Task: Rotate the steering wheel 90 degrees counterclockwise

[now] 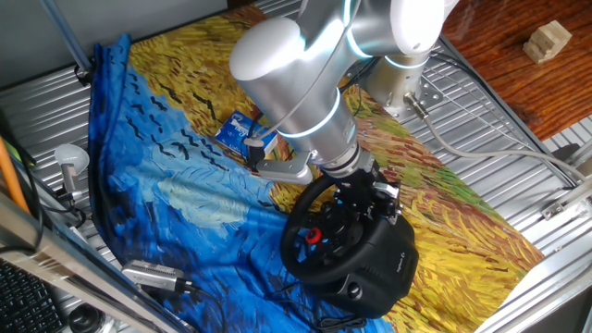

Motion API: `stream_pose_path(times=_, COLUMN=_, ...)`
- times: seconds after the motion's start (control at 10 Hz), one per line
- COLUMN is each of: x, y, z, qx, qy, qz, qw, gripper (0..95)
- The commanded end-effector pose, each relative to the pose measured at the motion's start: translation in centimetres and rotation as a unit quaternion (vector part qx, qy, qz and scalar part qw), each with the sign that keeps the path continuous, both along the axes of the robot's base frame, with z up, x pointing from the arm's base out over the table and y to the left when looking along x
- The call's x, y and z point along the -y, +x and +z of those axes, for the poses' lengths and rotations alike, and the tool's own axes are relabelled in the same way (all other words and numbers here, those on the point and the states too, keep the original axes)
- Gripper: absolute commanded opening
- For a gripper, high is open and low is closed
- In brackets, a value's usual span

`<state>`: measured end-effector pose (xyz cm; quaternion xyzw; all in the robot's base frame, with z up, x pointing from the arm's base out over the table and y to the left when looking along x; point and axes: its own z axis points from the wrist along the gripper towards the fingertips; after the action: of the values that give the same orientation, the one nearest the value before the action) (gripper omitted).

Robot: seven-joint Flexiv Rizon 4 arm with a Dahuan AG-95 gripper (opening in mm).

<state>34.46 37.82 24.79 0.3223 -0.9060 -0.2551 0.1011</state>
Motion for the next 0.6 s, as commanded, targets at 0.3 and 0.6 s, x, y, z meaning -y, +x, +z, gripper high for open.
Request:
stream_pose_path(times=0.3, x=0.06, y=-0.03, z=-0.02, qx=0.006, qy=-0.002, qz=0.001, qw=1.0, gripper=0.0)
stream_pose_path(times=0.6, x=0.06, y=-0.03, z=-0.02, qx=0.007, qy=-0.008, qz=0.001, qw=0.9999, gripper=0.0)
